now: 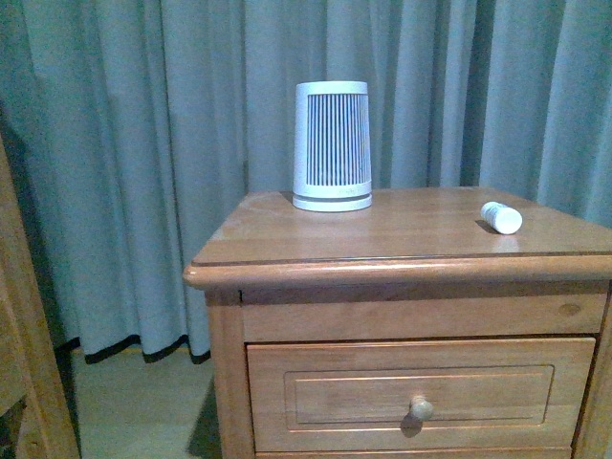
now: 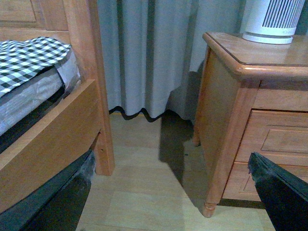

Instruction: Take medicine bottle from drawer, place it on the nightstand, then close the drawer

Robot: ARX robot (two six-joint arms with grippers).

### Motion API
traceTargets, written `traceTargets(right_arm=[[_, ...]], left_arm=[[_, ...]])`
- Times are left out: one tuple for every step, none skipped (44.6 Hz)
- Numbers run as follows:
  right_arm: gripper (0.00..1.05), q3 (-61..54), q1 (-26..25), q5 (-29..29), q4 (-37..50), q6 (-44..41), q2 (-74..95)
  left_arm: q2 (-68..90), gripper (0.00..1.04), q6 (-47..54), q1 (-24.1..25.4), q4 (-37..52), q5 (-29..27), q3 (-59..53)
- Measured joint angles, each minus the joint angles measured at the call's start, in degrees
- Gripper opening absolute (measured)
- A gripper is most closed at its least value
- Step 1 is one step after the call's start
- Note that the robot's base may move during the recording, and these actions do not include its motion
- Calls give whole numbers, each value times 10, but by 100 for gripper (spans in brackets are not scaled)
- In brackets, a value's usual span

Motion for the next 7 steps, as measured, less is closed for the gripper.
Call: traceTargets(right_arm=[[98,0,0,0,0,0,0],[98,0,0,0,0,0,0],[98,0,0,0,0,0,0],[98,0,0,0,0,0,0],[98,0,0,0,0,0,0],[98,0,0,0,0,0,0],[98,0,0,0,0,0,0]], left_arm=[[0,98,0,0,0,0,0],[0,98,0,0,0,0,0],[0,98,0,0,0,0,0],[0,98,0,0,0,0,0],[0,98,0,0,0,0,0],[0,98,0,0,0,0,0],[0,98,0,0,0,0,0]])
